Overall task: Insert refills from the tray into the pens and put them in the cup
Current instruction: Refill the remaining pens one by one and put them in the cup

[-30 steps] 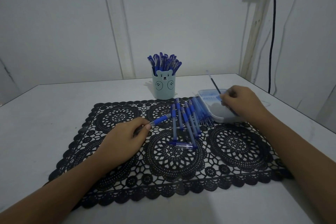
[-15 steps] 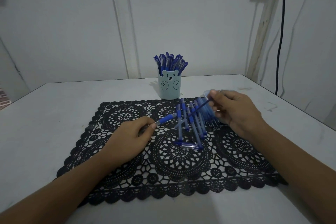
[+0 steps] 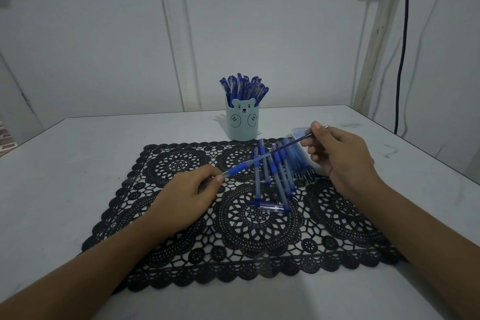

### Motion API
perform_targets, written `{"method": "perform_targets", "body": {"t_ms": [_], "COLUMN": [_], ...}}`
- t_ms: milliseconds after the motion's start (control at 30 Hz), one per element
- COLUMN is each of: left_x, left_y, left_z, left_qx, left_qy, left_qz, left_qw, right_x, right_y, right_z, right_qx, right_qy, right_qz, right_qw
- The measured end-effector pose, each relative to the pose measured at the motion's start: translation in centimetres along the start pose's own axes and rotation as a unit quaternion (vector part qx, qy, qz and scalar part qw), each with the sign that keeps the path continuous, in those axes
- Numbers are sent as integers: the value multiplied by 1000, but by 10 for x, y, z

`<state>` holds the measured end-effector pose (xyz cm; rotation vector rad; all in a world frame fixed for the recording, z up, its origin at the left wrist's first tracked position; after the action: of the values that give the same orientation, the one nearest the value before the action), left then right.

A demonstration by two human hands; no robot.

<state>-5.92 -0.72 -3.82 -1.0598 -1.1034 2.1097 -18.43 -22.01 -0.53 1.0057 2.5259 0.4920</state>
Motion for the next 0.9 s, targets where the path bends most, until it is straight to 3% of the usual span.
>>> {"method": "perform_targets", "body": {"t_ms": [733, 900], "left_x": [2, 3], "left_y": [-3, -4], "left_z": [4, 6], "left_qx": [32, 27], "left_qy": [18, 35], "left_qz": [3, 0], "left_qw": [999, 999], "right_x": [-4, 4], "right_y": [-2, 3], "right_z": [6, 9], "right_qx": [-16, 21], "right_qy": [43, 44], "right_qz": [19, -42], "right_qw": [999, 998]}}
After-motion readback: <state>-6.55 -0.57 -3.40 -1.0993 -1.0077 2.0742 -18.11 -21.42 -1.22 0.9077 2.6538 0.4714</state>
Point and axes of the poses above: each hand's wrist, its own x-axis away from the middle knuckle, its own y-axis out of the palm, z = x × y, the point moved 1 cm from there along -x, towards the middle knuckle, and after that the axes turned 12 degrees about -x, right-handed, at the moved point
